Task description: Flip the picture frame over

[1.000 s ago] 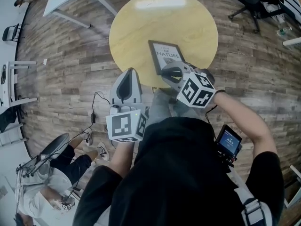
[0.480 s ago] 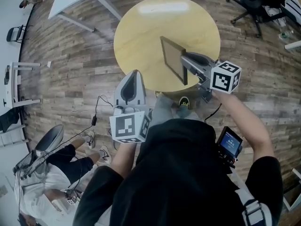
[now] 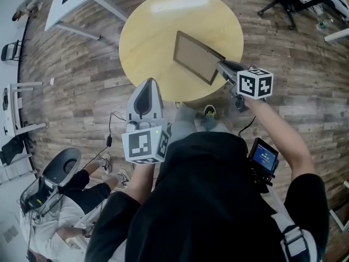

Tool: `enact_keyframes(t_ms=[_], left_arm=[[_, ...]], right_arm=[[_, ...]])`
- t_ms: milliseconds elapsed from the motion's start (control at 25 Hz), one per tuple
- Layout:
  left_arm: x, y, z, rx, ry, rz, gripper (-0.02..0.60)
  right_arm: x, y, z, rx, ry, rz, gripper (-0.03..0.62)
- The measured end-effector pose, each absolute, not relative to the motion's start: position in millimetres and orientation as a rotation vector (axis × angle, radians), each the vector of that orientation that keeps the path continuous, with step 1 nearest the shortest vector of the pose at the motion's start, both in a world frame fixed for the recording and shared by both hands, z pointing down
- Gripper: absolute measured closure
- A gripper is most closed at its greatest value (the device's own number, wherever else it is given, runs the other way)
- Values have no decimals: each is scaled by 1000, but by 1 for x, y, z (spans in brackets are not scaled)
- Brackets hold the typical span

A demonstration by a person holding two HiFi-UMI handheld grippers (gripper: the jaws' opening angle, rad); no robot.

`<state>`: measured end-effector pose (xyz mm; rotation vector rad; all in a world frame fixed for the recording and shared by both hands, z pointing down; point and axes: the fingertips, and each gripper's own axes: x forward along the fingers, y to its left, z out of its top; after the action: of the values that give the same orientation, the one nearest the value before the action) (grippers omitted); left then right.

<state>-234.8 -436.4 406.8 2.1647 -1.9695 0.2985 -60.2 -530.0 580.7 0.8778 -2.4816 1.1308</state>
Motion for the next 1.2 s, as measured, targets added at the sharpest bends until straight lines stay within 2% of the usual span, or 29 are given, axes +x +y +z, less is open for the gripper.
enact_keyframes(t_ms=[280, 480, 760, 1200], left_arm=[[-223, -440, 408, 2185, -1952, 321, 558], [-218, -436, 409, 2188, -1942, 331, 558], [-215, -430, 414, 2179, -1953, 333, 558], [-224, -435, 409, 2183, -1965, 327, 558]], right_arm=[[-40, -524, 627, 980, -2255, 1302, 511], [-27, -518, 660, 1045, -2106, 1369, 479], [-20, -516, 688, 1100, -2025, 1223, 456], [-35, -529, 686, 1035, -2015, 720, 454]])
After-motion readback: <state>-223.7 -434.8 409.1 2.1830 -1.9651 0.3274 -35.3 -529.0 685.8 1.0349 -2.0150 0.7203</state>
